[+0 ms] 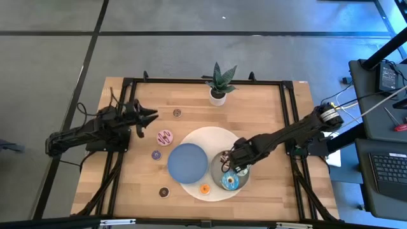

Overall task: Pick & Place donuts
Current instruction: Put the small violet donut on the blue plate

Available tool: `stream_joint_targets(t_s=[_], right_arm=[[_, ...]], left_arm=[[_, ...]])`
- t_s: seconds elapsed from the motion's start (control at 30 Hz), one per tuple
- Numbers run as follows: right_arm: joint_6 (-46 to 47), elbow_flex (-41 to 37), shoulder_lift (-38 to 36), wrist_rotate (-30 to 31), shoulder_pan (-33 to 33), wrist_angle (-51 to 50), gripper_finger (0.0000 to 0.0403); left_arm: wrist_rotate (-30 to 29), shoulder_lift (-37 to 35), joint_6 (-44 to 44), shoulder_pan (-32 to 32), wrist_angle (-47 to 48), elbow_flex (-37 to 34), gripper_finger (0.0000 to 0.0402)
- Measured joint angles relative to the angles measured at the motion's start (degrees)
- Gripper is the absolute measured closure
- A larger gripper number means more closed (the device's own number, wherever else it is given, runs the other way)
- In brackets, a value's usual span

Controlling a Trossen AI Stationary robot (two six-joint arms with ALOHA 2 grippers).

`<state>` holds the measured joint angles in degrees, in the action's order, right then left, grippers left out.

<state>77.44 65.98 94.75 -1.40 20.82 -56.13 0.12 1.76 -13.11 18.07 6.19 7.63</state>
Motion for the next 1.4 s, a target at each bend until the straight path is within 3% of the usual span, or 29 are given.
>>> stream_joint_targets(t_s=[0.17, 0.3, 0.37, 0.57, 0.77, 1.17, 1.4], right_arm=[[-0.2, 0.0, -5.0, 5.9, -0.1, -0.2, 0.0201], [-0.2, 0.0, -8.1, 9.7, -1.0, -1.3, 0.0201], [-0.2, 0.0, -9.2, 12.0, -1.5, -2.2, 0.0201], [-3.1, 0.0, -10.4, 16.4, -3.9, -2.9, 0.0201], [-11.6, 0.0, -10.2, 16.8, -7.0, -2.7, 0.0201], [-29.5, 0.0, -10.2, 18.7, -12.7, -2.3, 0.0201], [-34.9, 0.0, -10.2, 19.8, -14.3, -1.6, 0.0201]], left_arm=[[7.0, 6.1, -1.5, 0.0, 18.0, 8.9, 0.0285], [16.4, 13.9, -5.8, -1.9, 22.1, 12.5, 0.0285], [17.3, 18.6, -8.4, -3.6, 22.0, 13.3, 0.0285], [12.2, 33.8, -12.3, -9.5, 26.9, 17.8, 0.0285], [11.2, 45.7, -26.7, -14.6, 38.8, 21.7, 0.0285], [1.7, 56.4, -48.1, -30.5, 38.2, 24.3, 0.0285], [-3.0, 63.1, -57.7, -34.7, 35.2, 24.3, 0.0286]])
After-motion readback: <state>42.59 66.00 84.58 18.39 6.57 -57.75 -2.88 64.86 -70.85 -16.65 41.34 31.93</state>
